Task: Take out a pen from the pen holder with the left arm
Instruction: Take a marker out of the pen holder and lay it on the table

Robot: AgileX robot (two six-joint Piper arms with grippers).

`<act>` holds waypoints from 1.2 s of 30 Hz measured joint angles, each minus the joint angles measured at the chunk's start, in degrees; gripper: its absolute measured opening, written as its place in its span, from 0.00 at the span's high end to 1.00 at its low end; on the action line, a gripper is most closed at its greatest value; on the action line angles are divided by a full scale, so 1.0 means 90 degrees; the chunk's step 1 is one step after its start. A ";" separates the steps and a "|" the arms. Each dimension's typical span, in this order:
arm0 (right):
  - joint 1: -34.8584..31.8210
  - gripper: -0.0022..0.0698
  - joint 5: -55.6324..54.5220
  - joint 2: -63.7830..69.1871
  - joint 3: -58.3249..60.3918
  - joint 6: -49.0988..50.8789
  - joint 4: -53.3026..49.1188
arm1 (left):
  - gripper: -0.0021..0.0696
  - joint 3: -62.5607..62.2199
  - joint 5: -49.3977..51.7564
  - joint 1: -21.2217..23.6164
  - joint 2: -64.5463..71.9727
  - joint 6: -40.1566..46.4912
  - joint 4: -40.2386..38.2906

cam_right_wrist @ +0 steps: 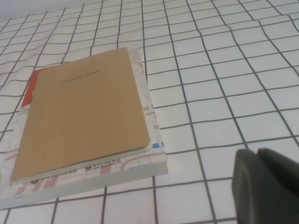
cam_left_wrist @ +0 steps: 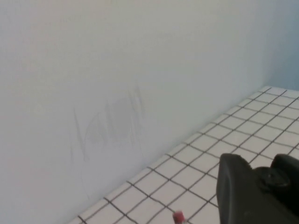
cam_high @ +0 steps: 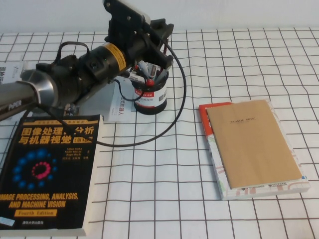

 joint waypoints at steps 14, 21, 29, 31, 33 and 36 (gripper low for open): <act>0.0000 0.99 0.0000 0.0000 0.0000 0.0000 0.0000 | 0.83 -0.0319 0.1727 0.0000 -0.1888 -0.1940 0.1292; 0.0000 0.99 0.0000 0.0000 0.0000 0.0000 0.0000 | 0.83 0.0766 0.3412 0.0000 -0.3117 -0.1679 0.0161; 0.0000 0.99 0.0000 0.0000 0.0000 0.0000 0.0000 | 0.83 0.1706 0.6113 0.0000 -0.3799 0.1578 -0.3566; 0.0000 0.99 0.0000 0.0000 0.0000 0.0000 0.0000 | 0.83 0.1758 0.6833 0.0000 -0.3786 0.2361 -0.4444; 0.0000 0.99 0.0000 0.0000 0.0000 0.0000 0.0000 | 0.83 0.1774 0.7358 0.0000 -0.3697 0.2838 -0.5250; 0.0000 0.99 0.0000 0.0000 0.0000 0.0000 0.0000 | 0.83 0.1774 0.7845 0.0000 -0.3365 0.3291 -0.6233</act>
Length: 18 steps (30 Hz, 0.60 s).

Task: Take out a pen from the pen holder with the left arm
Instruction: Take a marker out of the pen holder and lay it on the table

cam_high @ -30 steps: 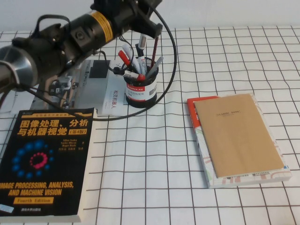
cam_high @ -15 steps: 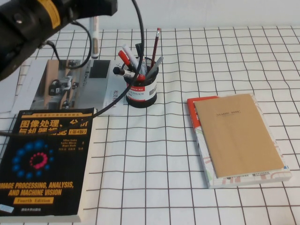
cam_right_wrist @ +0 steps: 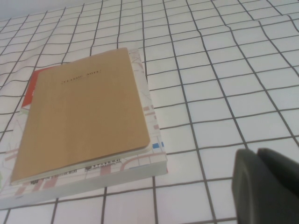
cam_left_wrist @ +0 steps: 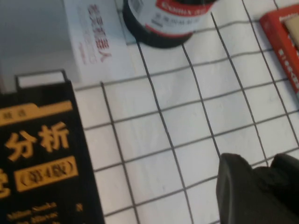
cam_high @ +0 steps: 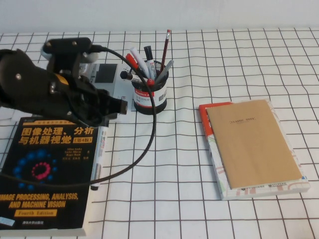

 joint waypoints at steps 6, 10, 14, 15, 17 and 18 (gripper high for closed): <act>0.0000 0.99 0.0000 0.0000 0.0000 0.0000 0.0000 | 0.83 0.0000 0.0117 0.0000 0.1131 0.0209 -0.1334; 0.0000 0.99 0.0000 0.0000 0.0000 0.0000 0.0000 | 0.83 0.0000 0.0024 0.0086 0.1760 0.0254 -0.1686; 0.0000 0.99 0.0000 0.0000 0.0000 0.0000 0.0000 | 0.83 -0.0012 -0.0162 0.0207 0.2153 0.0228 -0.1727; 0.0000 0.99 0.0000 0.0000 0.0000 0.0000 0.0000 | 0.83 -0.0038 -0.0191 0.0221 0.2213 0.0228 -0.1727; 0.0000 0.99 0.0000 0.0000 0.0000 0.0000 0.0000 | 0.83 -0.0151 -0.0220 0.0263 0.2298 0.0228 -0.1751; 0.0000 0.99 0.0000 0.0000 0.0000 0.0000 0.0000 | 0.83 -0.0213 -0.0234 0.0263 0.2344 0.0228 -0.1751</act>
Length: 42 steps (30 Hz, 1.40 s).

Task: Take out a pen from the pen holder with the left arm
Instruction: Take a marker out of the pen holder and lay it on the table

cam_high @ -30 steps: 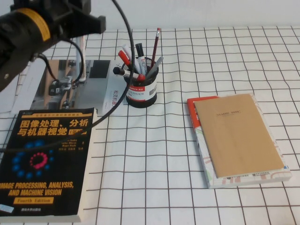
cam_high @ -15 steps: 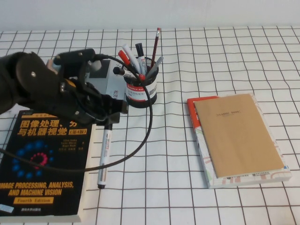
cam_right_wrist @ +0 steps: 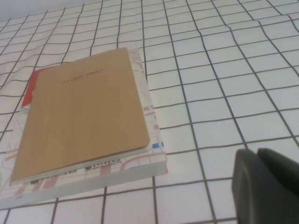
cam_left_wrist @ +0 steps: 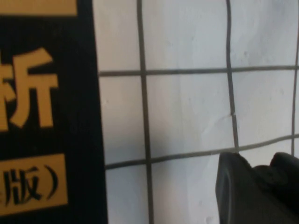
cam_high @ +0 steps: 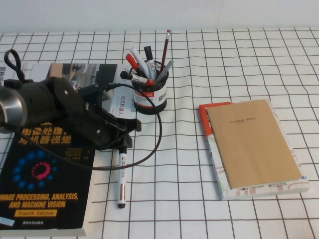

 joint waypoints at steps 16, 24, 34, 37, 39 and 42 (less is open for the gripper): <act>0.0000 0.99 0.0000 0.0000 0.0000 0.0000 0.0000 | 0.65 -0.0245 0.0009 0.0024 0.0447 0.0121 0.0000; 0.0000 0.99 0.0000 0.0000 0.0000 0.0000 0.0000 | 0.59 -0.0321 -0.0017 0.0010 0.0113 0.0135 0.0345; 0.0000 0.99 0.0000 0.0000 0.0000 0.0000 0.0000 | 0.87 0.0726 -0.1621 -0.0258 -0.2352 -0.0321 0.1954; 0.0000 0.99 0.0000 0.0000 0.0000 0.0000 0.0000 | 0.94 0.1688 -0.2700 -0.0273 -0.3353 -0.0704 0.2524; 0.0000 0.99 0.0000 0.0000 0.0000 0.0000 0.0000 | 0.96 0.2272 -0.3127 -0.0273 -0.3991 -0.0988 0.2945; 0.0000 0.99 0.0000 0.0000 0.0000 0.0000 0.0000 | 0.97 0.2925 -0.3313 -0.0298 -0.4826 -0.1250 0.3410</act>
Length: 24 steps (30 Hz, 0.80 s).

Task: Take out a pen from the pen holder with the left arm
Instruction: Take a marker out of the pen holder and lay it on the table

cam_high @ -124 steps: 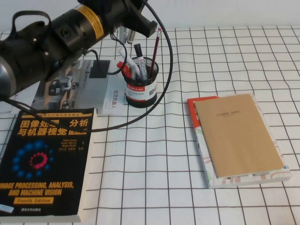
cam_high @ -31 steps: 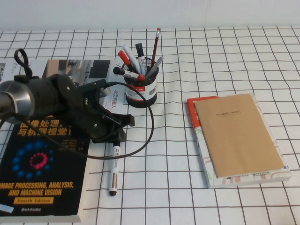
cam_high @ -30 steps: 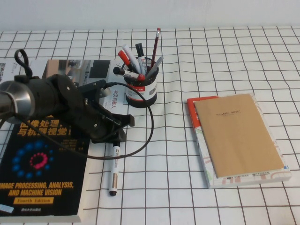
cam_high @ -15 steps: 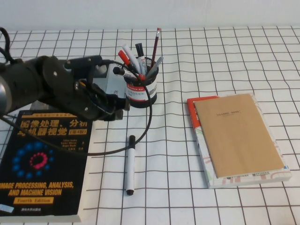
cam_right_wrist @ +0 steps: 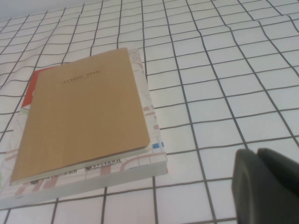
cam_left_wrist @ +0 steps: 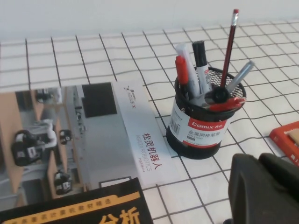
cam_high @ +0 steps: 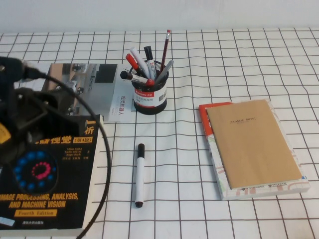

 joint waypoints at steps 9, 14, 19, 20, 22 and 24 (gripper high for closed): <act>0.0000 0.99 0.0000 0.0000 0.0000 0.0000 0.0000 | 0.97 0.0568 0.0381 0.0000 -0.1758 -0.0247 0.0661; 0.0000 0.99 0.0000 0.0000 0.0000 0.0000 0.0000 | 0.97 0.0568 0.0582 -0.0008 -0.2055 -0.0270 0.0703; 0.0000 0.99 0.0000 0.0000 0.0000 0.0000 0.0000 | 0.97 0.0578 0.0695 -0.0008 -0.2029 -0.0270 0.0778; 0.0000 0.99 0.0000 0.0000 0.0000 0.0000 0.0000 | 0.97 0.0578 0.0707 -0.0008 -0.2029 -0.0270 0.0873; 0.0000 0.99 0.0000 0.0000 0.0000 0.0000 0.0000 | 0.97 0.0578 0.0720 -0.0008 -0.2029 -0.0270 0.1118; 0.0000 0.99 0.0000 0.0000 0.0000 0.0000 0.0000 | 0.97 0.0606 0.0748 -0.0008 -0.2029 -0.0270 0.1248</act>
